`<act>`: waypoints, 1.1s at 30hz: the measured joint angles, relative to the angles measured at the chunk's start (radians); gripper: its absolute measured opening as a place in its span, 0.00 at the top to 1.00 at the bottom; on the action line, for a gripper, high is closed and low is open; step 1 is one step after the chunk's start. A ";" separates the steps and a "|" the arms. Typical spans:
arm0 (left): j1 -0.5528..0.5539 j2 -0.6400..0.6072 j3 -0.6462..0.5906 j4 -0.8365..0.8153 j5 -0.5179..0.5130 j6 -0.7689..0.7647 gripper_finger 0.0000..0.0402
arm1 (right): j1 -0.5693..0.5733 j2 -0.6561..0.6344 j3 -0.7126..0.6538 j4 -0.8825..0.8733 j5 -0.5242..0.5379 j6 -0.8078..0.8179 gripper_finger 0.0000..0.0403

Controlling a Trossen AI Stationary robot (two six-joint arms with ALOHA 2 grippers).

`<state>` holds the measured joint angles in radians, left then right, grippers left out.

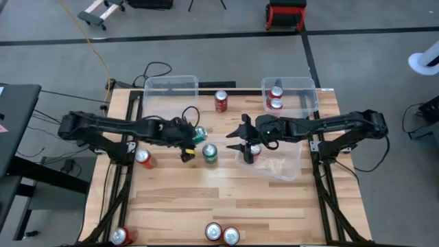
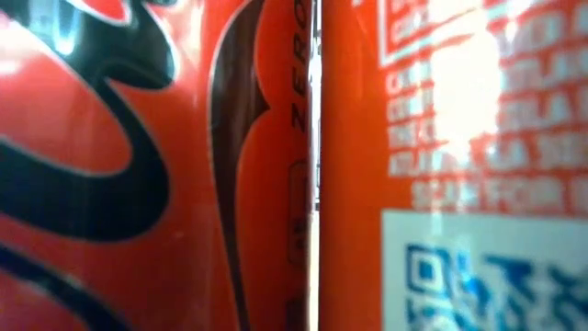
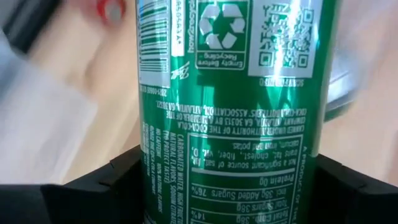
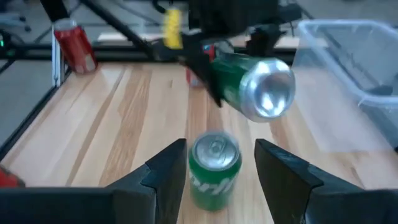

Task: Sort soda cans
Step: Move the left green soda can to the middle of the table

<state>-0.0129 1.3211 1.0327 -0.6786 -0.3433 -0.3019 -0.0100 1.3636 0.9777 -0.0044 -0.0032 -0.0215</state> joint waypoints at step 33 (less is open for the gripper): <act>-0.187 0.166 0.281 -0.068 -0.130 0.063 0.27 | 0.009 0.178 0.002 0.402 -0.128 0.079 0.02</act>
<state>-0.1997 1.4873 1.3132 -0.7461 -0.4731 -0.2392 -0.0006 1.5414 0.9802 0.3980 -0.1314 0.0570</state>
